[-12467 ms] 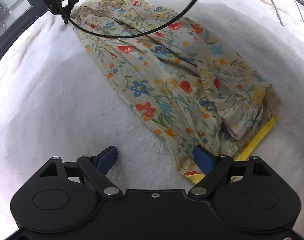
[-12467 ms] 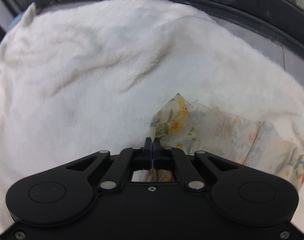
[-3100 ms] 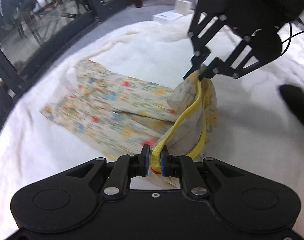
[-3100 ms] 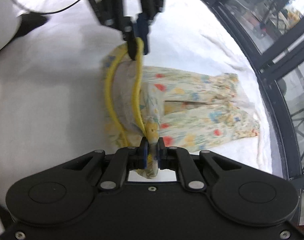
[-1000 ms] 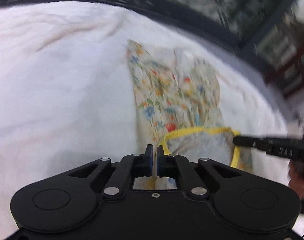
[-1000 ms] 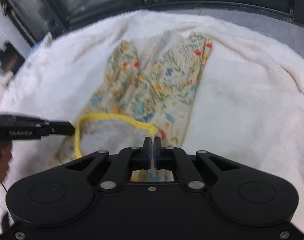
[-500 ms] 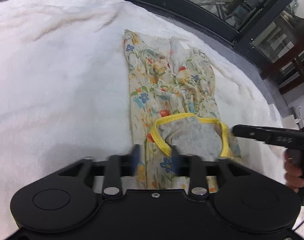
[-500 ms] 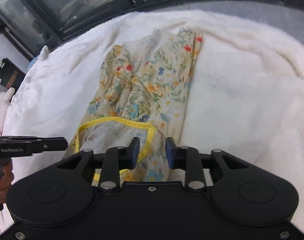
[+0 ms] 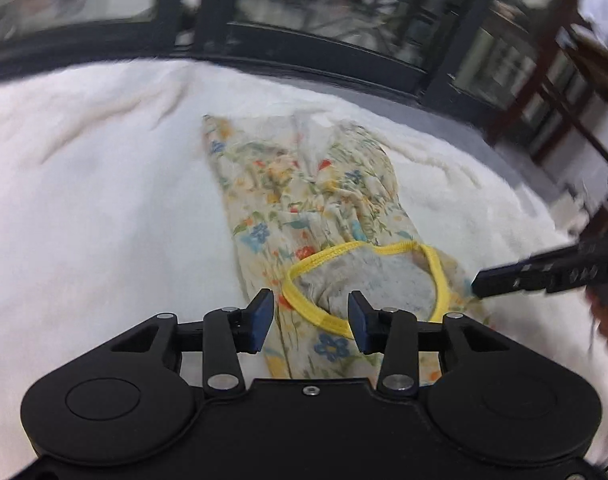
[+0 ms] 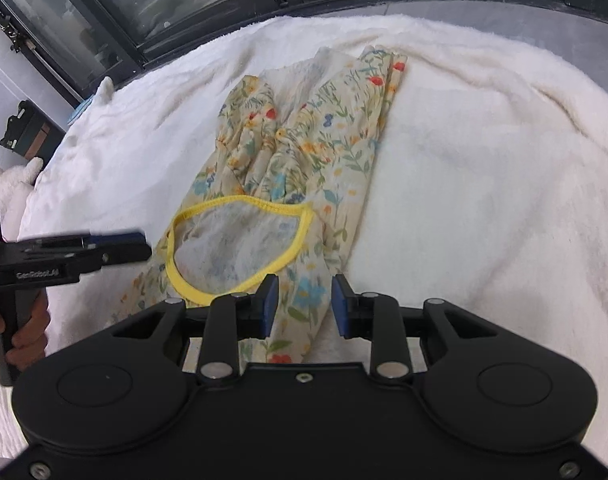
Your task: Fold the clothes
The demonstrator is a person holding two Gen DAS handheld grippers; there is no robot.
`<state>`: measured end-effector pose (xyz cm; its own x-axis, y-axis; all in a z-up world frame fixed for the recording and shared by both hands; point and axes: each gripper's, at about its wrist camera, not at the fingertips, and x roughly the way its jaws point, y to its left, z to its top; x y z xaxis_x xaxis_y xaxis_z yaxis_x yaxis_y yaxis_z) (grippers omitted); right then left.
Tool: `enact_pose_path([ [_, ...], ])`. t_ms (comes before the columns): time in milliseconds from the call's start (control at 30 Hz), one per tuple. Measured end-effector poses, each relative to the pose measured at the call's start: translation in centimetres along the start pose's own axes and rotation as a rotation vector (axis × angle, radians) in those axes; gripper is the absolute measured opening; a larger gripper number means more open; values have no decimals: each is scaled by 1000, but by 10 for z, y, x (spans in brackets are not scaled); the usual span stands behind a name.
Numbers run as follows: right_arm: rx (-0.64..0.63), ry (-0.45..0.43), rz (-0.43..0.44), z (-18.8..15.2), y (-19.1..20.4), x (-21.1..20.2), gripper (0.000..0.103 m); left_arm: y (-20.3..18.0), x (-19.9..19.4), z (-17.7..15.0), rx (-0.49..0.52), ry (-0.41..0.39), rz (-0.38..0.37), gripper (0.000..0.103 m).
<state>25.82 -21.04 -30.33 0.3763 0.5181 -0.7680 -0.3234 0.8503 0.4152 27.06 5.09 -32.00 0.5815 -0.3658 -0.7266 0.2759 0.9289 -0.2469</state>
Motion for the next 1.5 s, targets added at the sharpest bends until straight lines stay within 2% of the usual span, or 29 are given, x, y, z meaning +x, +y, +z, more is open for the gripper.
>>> enact_pose_path([
  [133, -10, 0, 0, -2, 0, -2, 33, 7, 19, -1, 66, 44, -61, 40],
  [267, -18, 1, 7, -4, 0, -3, 33, 10, 21, -2, 87, 58, -55, 39],
  [333, -23, 5, 9, -6, 0, -3, 33, 13, 18, -2, 64, 42, -50, 11],
  [400, -18, 6, 5, -7, -1, -3, 33, 15, 11, -5, 36, 4, -45, 7],
  [433, -15, 7, 4, -7, -2, -2, 33, 15, 8, -6, 37, -2, -67, 6],
  [567, -13, 8, 7, -7, 1, 1, 33, 7, 8, -9, 61, 13, -99, 6],
  [733, -20, 7, 7, -7, 5, 2, 33, 11, -2, -11, -24, -60, -11, 4],
  [833, -22, 5, 7, -7, 6, 3, 33, 21, -12, -10, -102, -106, 11, 4],
  [900, -24, 6, 5, -6, 7, 3, 33, 24, -14, -9, -126, -116, 40, 4],
  [967, -25, 6, 5, -6, 8, 4, 33, 29, -9, -7, -152, -88, 81, 5],
  [1067, -34, 10, 11, -6, 11, 5, 33, 35, 3, -4, -205, -17, 103, 12],
  [1100, -39, 11, 11, -6, 12, 5, 33, 35, 4, -3, -206, -2, 108, 21],
  [1133, -42, 14, 14, -7, 13, 6, 33, 33, 3, -2, -199, -4, 107, 37],
  [1167, -44, 18, 17, -8, 13, 6, 33, 31, 1, -2, -191, -15, 102, 47],
  [1200, -46, 21, 19, -8, 14, 6, 33, 29, -3, -2, -182, -31, 100, 61],
  [1233, -38, 30, 33, -8, 14, 7, 33, 28, -6, -2, -173, -48, 102, 65],
  [1400, -1, 71, 105, -12, 14, 8, 31, 17, -20, 1, -133, -78, 42, 65],
  [1433, 4, 62, 132, -15, 14, 9, 14, 14, -22, 1, -118, -78, 30, 65],
  [1467, 9, 53, 159, -17, 13, 9, 2, 9, -24, 0, -88, -76, 24, 65],
  [1500, 6, 56, 135, -20, 12, 11, 2, 0, -28, -4, -27, -72, 24, 65],
])
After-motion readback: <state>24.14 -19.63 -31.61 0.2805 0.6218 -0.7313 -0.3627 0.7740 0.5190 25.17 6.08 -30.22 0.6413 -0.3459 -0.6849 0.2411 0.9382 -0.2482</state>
